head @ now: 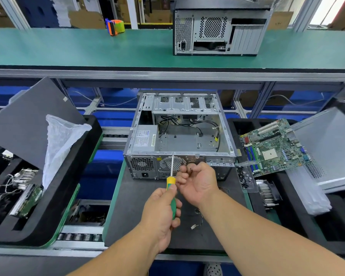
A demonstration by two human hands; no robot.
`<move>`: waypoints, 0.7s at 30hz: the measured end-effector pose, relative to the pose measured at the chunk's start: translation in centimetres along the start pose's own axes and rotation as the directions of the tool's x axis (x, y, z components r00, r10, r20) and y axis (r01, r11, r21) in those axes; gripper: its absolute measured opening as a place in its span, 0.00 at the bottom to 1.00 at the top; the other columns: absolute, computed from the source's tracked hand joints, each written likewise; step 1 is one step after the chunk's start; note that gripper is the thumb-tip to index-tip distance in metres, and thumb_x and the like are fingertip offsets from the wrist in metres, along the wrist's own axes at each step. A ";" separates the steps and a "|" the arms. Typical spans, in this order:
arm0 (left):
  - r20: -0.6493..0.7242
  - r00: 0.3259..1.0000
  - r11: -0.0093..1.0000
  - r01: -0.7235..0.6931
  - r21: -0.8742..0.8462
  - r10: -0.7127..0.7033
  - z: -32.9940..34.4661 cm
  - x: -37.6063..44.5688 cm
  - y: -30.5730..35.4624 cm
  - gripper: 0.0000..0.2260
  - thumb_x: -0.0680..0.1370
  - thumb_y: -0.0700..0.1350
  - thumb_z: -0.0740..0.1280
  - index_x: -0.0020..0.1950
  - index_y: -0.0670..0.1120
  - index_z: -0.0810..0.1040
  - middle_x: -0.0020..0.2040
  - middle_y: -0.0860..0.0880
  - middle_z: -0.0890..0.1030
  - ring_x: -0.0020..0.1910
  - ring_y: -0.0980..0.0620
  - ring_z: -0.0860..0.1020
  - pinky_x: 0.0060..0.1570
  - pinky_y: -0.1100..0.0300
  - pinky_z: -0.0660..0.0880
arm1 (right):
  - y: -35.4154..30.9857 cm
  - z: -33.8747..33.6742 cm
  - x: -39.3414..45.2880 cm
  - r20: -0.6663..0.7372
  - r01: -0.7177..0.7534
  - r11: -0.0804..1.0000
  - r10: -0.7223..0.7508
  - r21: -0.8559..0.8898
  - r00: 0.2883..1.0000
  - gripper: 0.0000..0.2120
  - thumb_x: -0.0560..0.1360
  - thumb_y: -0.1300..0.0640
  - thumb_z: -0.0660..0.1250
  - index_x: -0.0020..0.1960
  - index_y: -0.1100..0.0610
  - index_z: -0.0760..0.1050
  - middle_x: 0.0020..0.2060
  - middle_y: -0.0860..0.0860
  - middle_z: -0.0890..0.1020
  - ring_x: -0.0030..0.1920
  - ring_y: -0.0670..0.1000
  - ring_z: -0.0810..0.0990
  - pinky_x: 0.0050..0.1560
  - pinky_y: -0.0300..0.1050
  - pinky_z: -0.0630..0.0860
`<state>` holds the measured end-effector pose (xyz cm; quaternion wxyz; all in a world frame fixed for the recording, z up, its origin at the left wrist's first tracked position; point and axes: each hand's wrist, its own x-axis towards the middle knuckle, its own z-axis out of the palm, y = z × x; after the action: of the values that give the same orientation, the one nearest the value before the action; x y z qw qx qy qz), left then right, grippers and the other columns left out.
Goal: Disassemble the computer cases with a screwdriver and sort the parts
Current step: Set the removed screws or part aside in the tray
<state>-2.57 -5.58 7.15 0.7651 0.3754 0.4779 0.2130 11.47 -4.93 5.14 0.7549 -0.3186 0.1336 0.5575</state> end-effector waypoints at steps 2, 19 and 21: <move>-0.005 1.000 1.000 -0.011 -0.002 0.011 0.0 0.1 -0.1 0.10 0.84 0.50 0.66 0.52 0.43 0.75 0.33 0.47 0.77 0.27 0.53 0.71 0.23 0.61 0.61 | -0.4 -0.9 -0.4 0.042 -0.016 1.000 0.016 -0.004 0.999 0.02 0.62 0.62 0.55 0.34 0.56 0.65 0.32 0.56 0.72 0.29 0.51 0.63 0.27 0.42 0.62; 0.240 0.970 0.993 0.008 0.114 -0.035 3.9 0.2 -2.4 0.10 0.83 0.50 0.68 0.53 0.44 0.74 0.36 0.45 0.77 0.30 0.51 0.70 0.24 0.59 0.61 | -13.3 -13.7 -4.7 -0.330 -0.098 0.470 -0.441 -0.877 0.834 0.08 0.76 0.68 0.68 0.43 0.56 0.79 0.43 0.57 0.81 0.41 0.54 0.80 0.49 0.49 0.83; 0.269 0.962 0.991 0.012 0.132 -0.047 4.7 0.1 -2.7 0.10 0.83 0.50 0.68 0.52 0.44 0.73 0.36 0.45 0.77 0.30 0.51 0.70 0.24 0.59 0.61 | -15.5 -13.5 -4.6 -0.267 -0.237 0.127 -0.548 -0.963 0.793 0.04 0.79 0.60 0.66 0.47 0.53 0.78 0.49 0.52 0.83 0.47 0.54 0.81 0.51 0.45 0.79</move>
<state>1.55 -8.96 6.27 0.8006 0.4424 0.3868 0.1169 26.36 -19.66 2.54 0.3345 -0.8934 -0.0797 0.2890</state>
